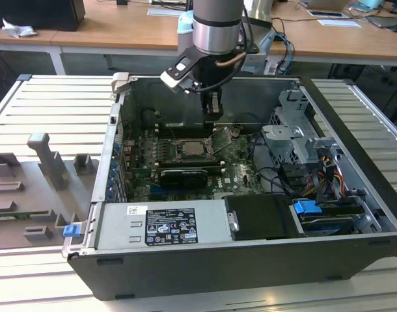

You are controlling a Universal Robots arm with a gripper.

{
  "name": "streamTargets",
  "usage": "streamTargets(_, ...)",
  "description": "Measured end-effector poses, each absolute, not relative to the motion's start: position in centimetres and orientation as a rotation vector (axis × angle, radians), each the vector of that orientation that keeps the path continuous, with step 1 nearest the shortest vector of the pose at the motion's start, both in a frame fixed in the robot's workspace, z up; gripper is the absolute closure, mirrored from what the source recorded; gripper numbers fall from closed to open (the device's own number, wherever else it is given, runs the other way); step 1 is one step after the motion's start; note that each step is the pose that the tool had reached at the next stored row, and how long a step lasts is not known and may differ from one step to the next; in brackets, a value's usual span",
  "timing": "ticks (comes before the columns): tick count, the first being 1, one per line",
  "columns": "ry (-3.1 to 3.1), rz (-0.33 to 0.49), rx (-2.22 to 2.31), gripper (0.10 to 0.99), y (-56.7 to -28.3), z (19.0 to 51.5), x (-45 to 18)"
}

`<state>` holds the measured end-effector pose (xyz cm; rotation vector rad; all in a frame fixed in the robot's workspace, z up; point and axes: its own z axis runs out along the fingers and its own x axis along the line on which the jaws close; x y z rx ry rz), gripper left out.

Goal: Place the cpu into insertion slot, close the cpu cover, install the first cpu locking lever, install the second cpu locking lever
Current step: 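Close the cpu cover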

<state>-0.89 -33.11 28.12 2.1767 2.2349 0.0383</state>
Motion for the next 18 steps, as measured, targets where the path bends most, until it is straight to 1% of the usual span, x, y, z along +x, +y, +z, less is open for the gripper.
streamTargets(7, 2.287, 0.042, 2.129, 0.980, -33.1, 27.7, 0.7)
streamTargets(11, 2.304, 0.064, 2.131, 0.980, -33.1, 27.4, 2.0)
streamTargets(18, 2.313, 0.051, 2.136, 0.980, -32.6, 26.5, 4.0)
